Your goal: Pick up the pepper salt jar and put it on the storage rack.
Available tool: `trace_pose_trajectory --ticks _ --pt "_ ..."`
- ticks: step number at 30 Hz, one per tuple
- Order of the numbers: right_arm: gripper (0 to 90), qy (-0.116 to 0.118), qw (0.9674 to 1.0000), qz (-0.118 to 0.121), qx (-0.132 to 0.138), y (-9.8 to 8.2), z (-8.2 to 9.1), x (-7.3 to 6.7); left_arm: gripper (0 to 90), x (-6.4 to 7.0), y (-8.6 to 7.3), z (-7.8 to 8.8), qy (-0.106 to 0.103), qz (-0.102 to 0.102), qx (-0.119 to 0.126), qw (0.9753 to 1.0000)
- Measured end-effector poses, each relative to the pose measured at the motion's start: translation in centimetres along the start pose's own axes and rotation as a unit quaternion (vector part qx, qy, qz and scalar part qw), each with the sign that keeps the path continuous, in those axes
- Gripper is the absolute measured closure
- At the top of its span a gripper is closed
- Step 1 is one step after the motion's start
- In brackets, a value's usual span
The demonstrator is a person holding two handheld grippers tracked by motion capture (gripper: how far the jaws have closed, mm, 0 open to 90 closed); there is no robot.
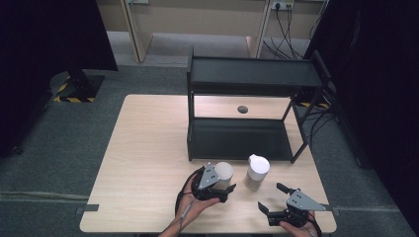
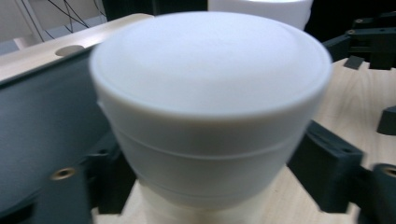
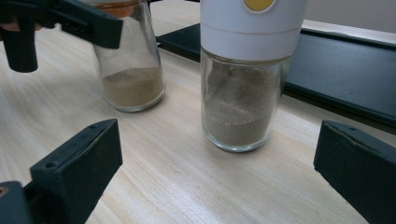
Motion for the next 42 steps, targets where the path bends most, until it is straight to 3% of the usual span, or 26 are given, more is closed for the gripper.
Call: trace_pose_trajectory --ticks 2,8,17,35,38,42 --pt "1.6 0.000 1.0000 0.001 0.000 0.0 0.0 0.0 34.3 -0.2 0.0 0.0 -0.001 -0.001 0.002 1.0000" --pt "1.6 0.000 1.0000 0.000 0.000 0.0 0.0 0.0 34.8 0.2 0.8 0.3 0.009 -0.004 -0.009 0.9999" --pt "1.5 0.001 1.0000 0.000 0.003 0.0 0.1 0.0 34.8 0.1 2.8 2.0 0.006 -0.014 0.004 0.9999" --pt "1.6 0.002 1.0000 -0.004 0.005 -0.1 0.0 0.1 34.7 -1.3 6.7 5.1 0.003 -0.012 0.007 0.9999" --pt "1.6 0.003 1.0000 -0.004 0.005 -0.1 0.0 0.1 34.6 -1.7 7.4 5.6 -0.002 -0.004 0.016 0.9999" --pt "1.6 0.003 1.0000 -0.005 0.005 -0.1 0.0 0.1 34.6 -1.9 8.7 6.2 0.002 -0.011 0.021 0.9997"
Point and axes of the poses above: each handheld gripper's, and its own axes: z roughly backward along the jaws, y roughly out of its top, x roughly to its right, the point moved 5 cm from there along -z, roughly forward along the jaws, and after that the axes turned 14 degrees about -x, right-handed, at the moved point
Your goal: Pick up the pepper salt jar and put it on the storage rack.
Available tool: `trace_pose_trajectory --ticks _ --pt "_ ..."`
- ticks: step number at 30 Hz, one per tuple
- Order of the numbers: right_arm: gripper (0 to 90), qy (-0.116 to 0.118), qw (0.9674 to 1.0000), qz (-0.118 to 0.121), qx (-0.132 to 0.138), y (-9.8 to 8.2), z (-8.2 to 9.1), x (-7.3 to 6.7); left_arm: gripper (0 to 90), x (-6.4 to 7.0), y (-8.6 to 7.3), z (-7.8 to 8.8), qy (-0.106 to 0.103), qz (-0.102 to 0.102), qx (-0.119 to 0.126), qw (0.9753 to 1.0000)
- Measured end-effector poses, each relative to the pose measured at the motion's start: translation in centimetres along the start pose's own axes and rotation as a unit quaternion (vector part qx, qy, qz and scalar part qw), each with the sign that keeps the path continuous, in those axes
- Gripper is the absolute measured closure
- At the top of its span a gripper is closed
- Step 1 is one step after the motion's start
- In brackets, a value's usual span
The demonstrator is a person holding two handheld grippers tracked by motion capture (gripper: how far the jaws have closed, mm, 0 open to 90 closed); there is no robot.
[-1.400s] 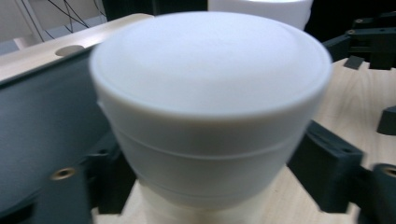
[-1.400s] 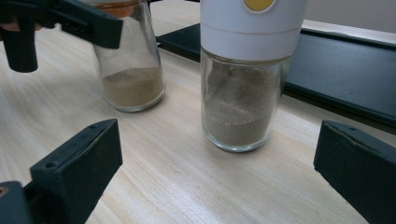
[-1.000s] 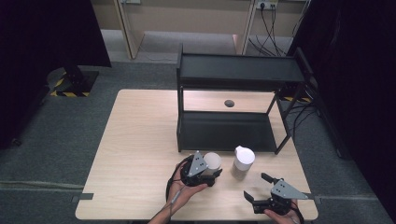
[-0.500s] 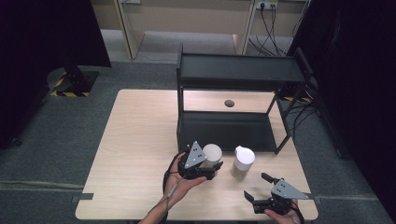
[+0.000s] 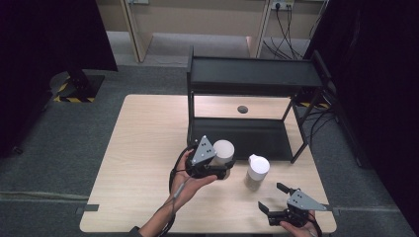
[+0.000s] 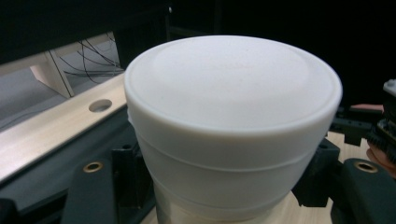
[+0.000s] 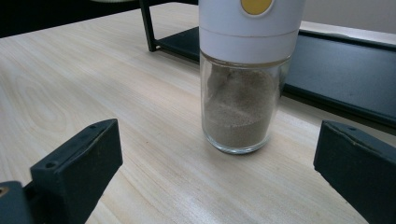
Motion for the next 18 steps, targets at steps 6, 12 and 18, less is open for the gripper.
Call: trace_pose_trajectory --ticks 6,12,18 --pt "1.6 0.001 1.0000 0.000 0.003 0.0 0.0 0.0 34.6 -0.4 2.0 1.1 -0.003 -0.004 0.004 1.0000" --pt "1.6 0.002 1.0000 0.000 0.003 0.0 0.0 0.0 34.6 -0.6 3.7 2.0 0.000 -0.010 0.003 0.9999" --pt "1.6 0.003 1.0000 0.000 0.002 0.0 0.0 0.0 34.5 -1.2 5.2 2.5 0.002 -0.006 -0.001 1.0000"
Point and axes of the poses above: each handheld gripper's, and its own axes: z roughly backward along the jaws, y roughly out of its top, x roughly to its right, the point moved 5 cm from there along -z, roughly forward along the jaws, and after that the axes turned 14 degrees about -x, right-handed, at the moved point
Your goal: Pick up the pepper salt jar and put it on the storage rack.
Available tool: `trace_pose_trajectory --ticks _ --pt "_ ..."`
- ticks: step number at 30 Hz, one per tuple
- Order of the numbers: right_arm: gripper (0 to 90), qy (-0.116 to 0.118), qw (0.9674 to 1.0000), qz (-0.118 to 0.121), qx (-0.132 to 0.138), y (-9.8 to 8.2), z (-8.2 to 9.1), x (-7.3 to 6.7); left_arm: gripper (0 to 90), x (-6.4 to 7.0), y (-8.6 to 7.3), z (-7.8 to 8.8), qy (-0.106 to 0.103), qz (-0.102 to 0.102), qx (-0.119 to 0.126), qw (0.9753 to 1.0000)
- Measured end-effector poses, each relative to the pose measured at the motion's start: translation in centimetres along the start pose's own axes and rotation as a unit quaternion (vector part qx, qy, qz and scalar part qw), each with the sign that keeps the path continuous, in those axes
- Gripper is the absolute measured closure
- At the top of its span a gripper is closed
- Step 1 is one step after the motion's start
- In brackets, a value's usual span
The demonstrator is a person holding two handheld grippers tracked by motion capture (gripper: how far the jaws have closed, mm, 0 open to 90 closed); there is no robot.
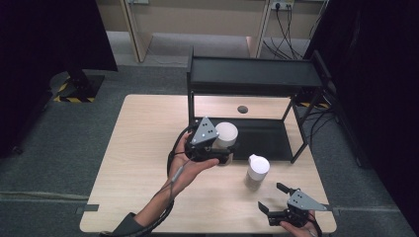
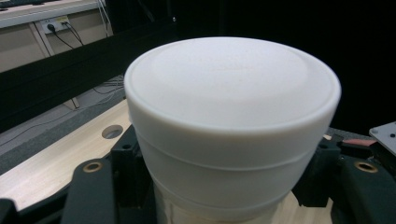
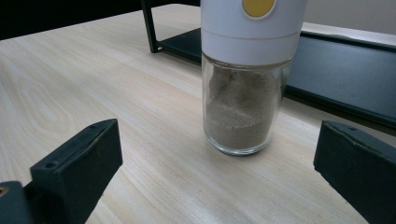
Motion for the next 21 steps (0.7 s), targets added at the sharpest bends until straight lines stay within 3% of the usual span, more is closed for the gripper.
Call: trace_pose_trajectory --ticks 14,21 --pt "1.6 0.000 1.0000 -0.002 0.000 0.0 0.0 0.0 34.6 -0.9 4.1 1.9 0.013 -0.004 0.003 0.9999" --pt "1.6 0.001 1.0000 -0.001 0.001 0.0 0.1 0.0 34.5 -1.5 6.1 2.9 0.010 0.007 0.009 0.9999"
Point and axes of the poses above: each handheld gripper's, and its own axes: z roughly backward along the jaws, y roughly out of its top, x roughly to its right, the point moved 5 cm from there along -z, roughly forward along the jaws, and after that the axes turned 14 degrees about -x, right-handed, at the moved point
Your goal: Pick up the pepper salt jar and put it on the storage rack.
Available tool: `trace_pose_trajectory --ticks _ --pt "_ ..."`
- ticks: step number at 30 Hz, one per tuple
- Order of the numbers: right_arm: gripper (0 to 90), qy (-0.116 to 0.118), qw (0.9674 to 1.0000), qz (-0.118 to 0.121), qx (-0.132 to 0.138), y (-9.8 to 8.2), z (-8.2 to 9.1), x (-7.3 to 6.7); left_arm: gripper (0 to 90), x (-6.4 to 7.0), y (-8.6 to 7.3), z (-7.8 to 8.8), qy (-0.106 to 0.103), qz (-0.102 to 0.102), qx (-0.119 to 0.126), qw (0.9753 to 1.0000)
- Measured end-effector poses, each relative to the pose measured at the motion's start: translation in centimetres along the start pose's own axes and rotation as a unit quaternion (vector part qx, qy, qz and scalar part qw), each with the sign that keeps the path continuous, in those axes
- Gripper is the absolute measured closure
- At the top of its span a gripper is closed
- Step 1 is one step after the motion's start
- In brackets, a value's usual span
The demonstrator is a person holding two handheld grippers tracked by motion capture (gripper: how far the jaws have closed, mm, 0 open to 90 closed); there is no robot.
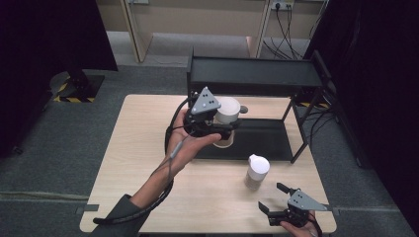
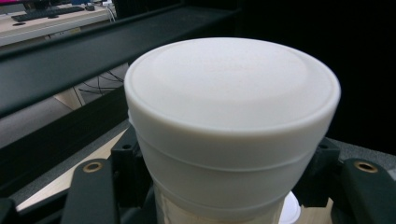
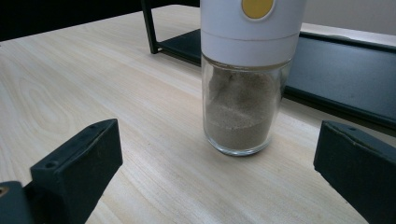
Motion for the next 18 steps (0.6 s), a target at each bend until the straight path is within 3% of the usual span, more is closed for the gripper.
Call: trace_pose_trajectory --ticks 18 --pt "1.6 0.001 1.0000 -0.002 -0.001 0.0 0.0 0.1 34.6 -2.1 4.7 1.8 0.015 0.013 0.000 0.9998"
Point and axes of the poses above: each handheld gripper's, and its own axes: z roughly backward along the jaws, y roughly out of its top, x roughly to its right, the point moved 5 cm from there along -z, roughly forward along the jaws, and after that the axes turned 14 degrees about -x, right-handed, at the moved point
